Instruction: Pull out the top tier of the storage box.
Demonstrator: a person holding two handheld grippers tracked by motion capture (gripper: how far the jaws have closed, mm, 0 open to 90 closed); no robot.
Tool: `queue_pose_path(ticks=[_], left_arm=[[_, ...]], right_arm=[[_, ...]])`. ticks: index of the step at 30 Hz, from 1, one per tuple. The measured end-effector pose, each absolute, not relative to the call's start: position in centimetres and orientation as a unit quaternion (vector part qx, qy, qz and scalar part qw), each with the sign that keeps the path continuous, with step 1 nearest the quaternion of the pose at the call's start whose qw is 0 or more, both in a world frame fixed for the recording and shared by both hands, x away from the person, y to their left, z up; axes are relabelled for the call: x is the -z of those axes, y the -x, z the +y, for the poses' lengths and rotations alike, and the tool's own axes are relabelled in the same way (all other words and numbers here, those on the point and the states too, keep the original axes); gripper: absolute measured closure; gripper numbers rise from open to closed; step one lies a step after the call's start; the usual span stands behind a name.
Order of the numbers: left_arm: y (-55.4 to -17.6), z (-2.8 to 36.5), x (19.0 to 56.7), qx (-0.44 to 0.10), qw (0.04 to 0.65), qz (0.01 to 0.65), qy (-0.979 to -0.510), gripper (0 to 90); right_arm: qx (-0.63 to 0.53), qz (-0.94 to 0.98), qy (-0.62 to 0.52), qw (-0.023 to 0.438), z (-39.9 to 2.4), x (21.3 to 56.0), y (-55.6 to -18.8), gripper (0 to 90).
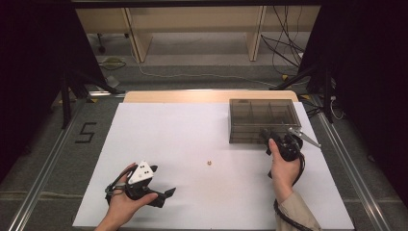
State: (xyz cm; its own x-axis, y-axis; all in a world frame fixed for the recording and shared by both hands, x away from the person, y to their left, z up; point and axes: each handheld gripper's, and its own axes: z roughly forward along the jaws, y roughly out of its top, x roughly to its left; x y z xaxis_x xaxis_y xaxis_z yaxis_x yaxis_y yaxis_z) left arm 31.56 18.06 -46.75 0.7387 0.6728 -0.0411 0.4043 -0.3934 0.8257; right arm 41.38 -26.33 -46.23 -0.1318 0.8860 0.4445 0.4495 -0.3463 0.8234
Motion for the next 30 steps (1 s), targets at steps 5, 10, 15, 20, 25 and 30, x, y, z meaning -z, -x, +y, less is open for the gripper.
queue_pose_path(ticks=[5, 10, 15, 20, 25, 30], left_arm=[[-31.5, 18.1, 46.8, -0.151, 0.443, 0.328, -0.821, 0.0], [-31.5, 18.0, 46.8, -0.151, 0.443, 0.327, -0.821, 0.0], [-31.5, 18.0, 46.8, -0.149, 0.444, 0.328, -0.820, 0.0], [-31.5, 18.0, 46.8, -0.149, 0.444, 0.327, -0.820, 0.0], [-31.5, 18.0, 46.8, -0.149, 0.444, 0.327, -0.820, 0.0], [-31.5, 18.0, 46.8, -0.150, 0.444, 0.327, -0.820, 0.0]], right_arm=[[-0.535, 0.525, -0.632, 0.197, -26.5, 46.3, -41.5, 54.6], [-0.542, 0.514, -0.640, 0.180, -26.7, 46.4, -41.6, 56.5], [-0.550, 0.504, -0.644, 0.167, -26.9, 46.4, -41.6, 58.2], [-0.558, 0.494, -0.648, 0.159, -27.2, 46.4, -41.6, 58.7], [-0.559, 0.490, -0.650, 0.157, -27.3, 46.3, -41.6, 58.8], [-0.563, 0.487, -0.650, 0.149, -27.5, 46.3, -41.6, 58.8]])
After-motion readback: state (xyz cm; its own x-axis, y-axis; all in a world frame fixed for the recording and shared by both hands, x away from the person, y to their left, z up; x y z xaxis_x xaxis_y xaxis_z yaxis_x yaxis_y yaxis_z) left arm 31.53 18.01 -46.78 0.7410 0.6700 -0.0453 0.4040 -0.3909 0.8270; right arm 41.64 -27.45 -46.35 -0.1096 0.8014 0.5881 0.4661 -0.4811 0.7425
